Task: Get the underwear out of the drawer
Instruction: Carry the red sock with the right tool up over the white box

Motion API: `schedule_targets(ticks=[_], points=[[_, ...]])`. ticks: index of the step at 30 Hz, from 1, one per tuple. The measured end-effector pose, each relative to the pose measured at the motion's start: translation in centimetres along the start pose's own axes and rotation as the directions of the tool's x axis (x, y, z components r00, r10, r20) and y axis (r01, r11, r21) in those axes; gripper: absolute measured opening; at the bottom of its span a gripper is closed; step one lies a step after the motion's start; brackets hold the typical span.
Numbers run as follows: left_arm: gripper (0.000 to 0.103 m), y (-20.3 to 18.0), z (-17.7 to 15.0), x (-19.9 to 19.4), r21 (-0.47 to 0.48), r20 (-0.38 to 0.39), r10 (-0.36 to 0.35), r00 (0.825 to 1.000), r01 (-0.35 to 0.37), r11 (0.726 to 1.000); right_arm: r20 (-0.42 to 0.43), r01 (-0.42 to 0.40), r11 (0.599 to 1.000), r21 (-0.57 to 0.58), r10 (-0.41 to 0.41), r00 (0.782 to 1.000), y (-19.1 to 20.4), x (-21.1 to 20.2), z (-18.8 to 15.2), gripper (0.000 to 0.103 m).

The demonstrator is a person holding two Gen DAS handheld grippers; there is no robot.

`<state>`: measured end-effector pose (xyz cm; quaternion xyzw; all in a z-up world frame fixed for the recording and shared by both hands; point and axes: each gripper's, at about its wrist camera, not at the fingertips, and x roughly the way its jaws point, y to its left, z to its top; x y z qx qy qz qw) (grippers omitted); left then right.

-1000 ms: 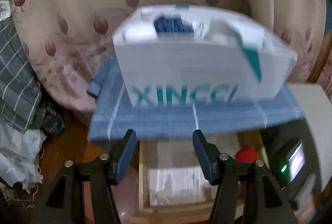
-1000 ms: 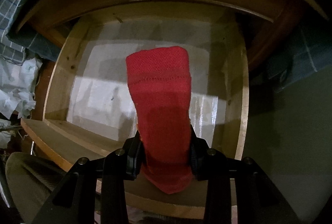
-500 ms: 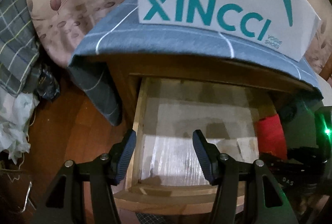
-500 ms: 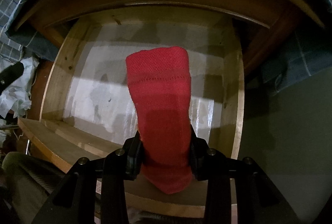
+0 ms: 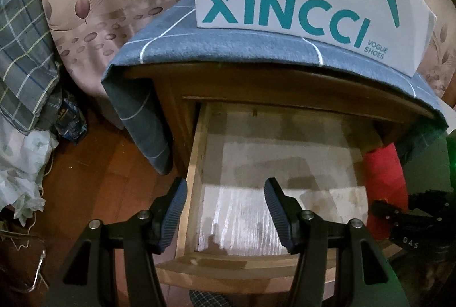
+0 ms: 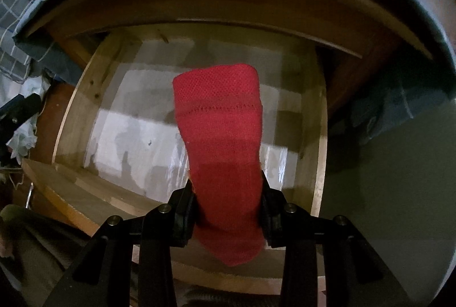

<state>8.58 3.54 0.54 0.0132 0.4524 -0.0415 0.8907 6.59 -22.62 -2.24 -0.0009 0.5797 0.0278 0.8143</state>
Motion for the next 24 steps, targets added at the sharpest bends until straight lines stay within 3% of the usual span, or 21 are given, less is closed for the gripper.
schedule_targets(ticks=[11,24], points=[[0.058,-1.0,-0.1,0.1,0.039,0.014,0.016,1.0,-0.017,0.999,0.081,-0.015,0.999,0.032,0.013,0.997,-0.3,-2.2,-0.1,0.034],[0.058,-0.5,-0.1,-0.1,0.017,0.018,0.01,1.0,-0.01,1.0,0.14,-0.039,0.998,0.054,0.031,0.99,-0.5,-5.9,0.2,0.034]])
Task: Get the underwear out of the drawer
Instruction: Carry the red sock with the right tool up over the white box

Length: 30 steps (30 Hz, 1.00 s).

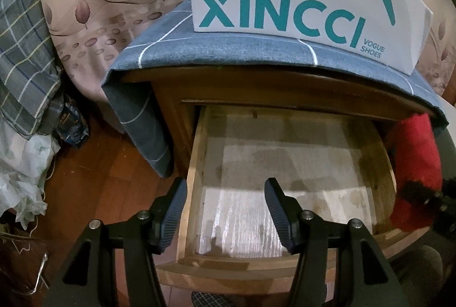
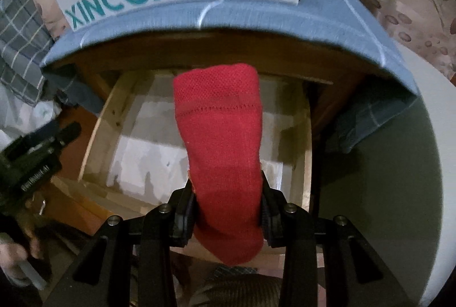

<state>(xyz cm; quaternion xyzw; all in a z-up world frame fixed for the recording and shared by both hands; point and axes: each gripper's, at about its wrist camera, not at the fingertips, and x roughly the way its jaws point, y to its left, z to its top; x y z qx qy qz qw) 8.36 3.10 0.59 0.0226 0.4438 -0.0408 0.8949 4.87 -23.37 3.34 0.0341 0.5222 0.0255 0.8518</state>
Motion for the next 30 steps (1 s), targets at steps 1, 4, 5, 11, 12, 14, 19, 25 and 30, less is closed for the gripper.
schedule_targets(ticks=[1,4,5,11,12,14,19,25,30], points=[[0.058,0.0,0.0,0.0,0.0,0.001,0.004,1.0,-0.004,1.0,0.009,-0.002,1.0,0.002,0.002,1.0,0.0,-0.4,0.3,0.034],[0.058,0.0,0.0,0.0,-0.002,0.006,0.005,1.0,-0.005,1.0,0.028,-0.001,1.0,-0.007,0.001,1.0,0.3,-1.5,0.9,0.034],[0.058,0.0,0.1,0.0,-0.004,0.009,0.007,1.0,-0.007,1.0,0.034,-0.002,1.0,-0.009,0.002,0.999,0.4,-1.9,1.0,0.034],[0.058,0.0,0.2,0.0,-0.007,0.008,0.002,1.0,-0.002,1.0,0.05,-0.002,1.0,-0.019,0.003,0.999,0.6,-3.7,1.8,0.034],[0.058,0.0,0.2,0.0,-0.007,0.009,0.001,1.0,-0.001,1.0,0.053,-0.004,1.0,-0.018,0.005,0.999,0.6,-3.9,1.9,0.034],[0.058,0.0,0.2,0.1,-0.008,0.007,0.002,1.0,-0.002,1.0,0.07,-0.004,1.0,-0.028,0.006,0.998,0.6,-5.0,2.4,0.034],[0.058,0.1,0.2,-0.1,-0.014,0.007,0.0,1.0,0.0,1.0,0.106,-0.011,0.999,-0.049,0.016,0.994,1.0,-7.8,3.4,0.034],[0.058,0.1,0.2,0.0,-0.011,0.009,0.0,1.0,0.0,1.0,0.141,-0.029,0.998,-0.061,0.037,0.989,1.5,-10.9,4.3,0.034],[0.058,0.2,0.1,-0.1,-0.017,0.01,0.0,1.0,0.001,1.0,0.195,-0.034,0.997,-0.07,0.047,0.98,2.0,-13.0,7.0,0.034]])
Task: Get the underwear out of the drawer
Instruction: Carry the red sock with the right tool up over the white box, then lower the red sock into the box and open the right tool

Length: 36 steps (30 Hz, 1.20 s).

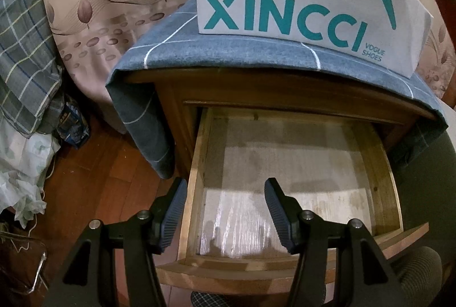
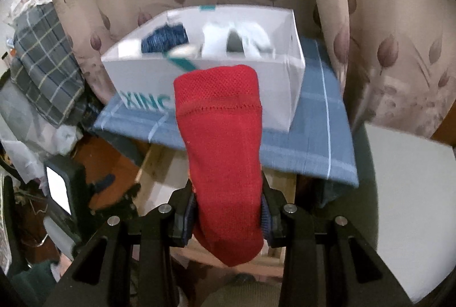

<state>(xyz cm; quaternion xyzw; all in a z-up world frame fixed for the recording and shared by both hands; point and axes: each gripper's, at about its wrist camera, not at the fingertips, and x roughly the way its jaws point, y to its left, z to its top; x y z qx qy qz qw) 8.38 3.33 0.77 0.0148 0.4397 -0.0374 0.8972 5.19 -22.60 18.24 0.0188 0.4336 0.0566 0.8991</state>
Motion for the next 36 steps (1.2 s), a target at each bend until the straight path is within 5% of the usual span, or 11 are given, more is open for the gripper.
schedule_targets(ticks=[10,16,30,36], points=[[0.058,0.1,0.0,-0.1,-0.004,0.003,-0.002,1.0,0.002,1.0,0.105,-0.029,1.0,0.009,0.028,0.994,1.1,0.0,10.5,0.034],[0.058,0.3,-0.1,-0.2,-0.015,0.008,-0.006,1.0,0.006,1.0,0.095,-0.035,0.999,-0.01,0.035,0.995,2.9,3.1,15.4,0.034],[0.058,0.6,-0.2,-0.3,-0.028,0.012,-0.013,1.0,0.013,1.0,0.003,0.006,1.0,0.001,-0.006,1.0,3.6,11.9,17.6,0.041],[0.058,0.5,-0.2,-0.4,-0.023,0.012,-0.008,1.0,0.008,1.0,0.021,0.025,1.0,0.008,-0.025,0.999,3.7,12.0,17.6,0.057]])
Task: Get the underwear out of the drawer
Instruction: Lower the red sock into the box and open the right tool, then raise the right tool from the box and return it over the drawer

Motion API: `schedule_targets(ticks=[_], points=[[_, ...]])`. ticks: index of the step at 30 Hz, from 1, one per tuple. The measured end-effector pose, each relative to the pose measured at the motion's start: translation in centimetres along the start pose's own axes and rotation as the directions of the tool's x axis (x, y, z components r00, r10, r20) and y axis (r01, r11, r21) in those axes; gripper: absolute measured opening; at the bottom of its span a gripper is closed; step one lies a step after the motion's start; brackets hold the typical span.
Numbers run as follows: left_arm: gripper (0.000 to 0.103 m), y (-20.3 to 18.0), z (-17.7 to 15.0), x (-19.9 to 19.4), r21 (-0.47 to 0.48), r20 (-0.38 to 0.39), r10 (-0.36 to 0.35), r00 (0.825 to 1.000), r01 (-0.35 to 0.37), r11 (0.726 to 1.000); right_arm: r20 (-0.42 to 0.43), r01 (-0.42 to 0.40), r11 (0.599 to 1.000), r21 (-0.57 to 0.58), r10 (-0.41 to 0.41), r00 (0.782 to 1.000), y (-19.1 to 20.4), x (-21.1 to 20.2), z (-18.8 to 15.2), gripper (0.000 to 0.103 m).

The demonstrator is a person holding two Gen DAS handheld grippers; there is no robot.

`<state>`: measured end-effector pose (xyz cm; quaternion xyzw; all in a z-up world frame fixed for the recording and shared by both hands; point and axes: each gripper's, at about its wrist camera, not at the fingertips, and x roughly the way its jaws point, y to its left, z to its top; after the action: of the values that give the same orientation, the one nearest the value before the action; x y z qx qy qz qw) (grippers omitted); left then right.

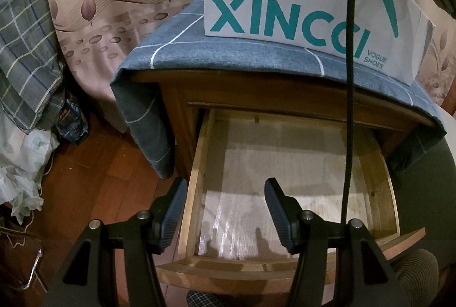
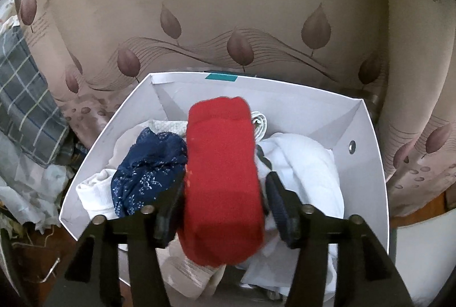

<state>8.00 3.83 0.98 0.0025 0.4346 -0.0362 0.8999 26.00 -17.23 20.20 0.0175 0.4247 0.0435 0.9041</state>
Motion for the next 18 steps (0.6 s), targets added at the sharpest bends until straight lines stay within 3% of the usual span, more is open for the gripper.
schedule_targets(ticks=[2,10,18], points=[[0.058,-0.1,0.0,0.1,0.0,-0.001,0.002,1.0,-0.002,1.0,0.009,0.003,1.0,-0.011,-0.003,1.0,0.1,-0.5,-0.3,0.066],[0.058,-0.2,0.0,0.2,0.0,-0.003,0.02,1.0,-0.02,1.0,0.092,-0.002,1.0,-0.009,0.002,0.996,-0.5,-5.9,-1.8,0.08],[0.058,-0.1,0.0,0.2,-0.017,-0.015,0.041,0.999,-0.041,0.999,0.202,0.032,0.998,-0.055,-0.02,0.979,-2.2,-13.3,-9.0,0.1]])
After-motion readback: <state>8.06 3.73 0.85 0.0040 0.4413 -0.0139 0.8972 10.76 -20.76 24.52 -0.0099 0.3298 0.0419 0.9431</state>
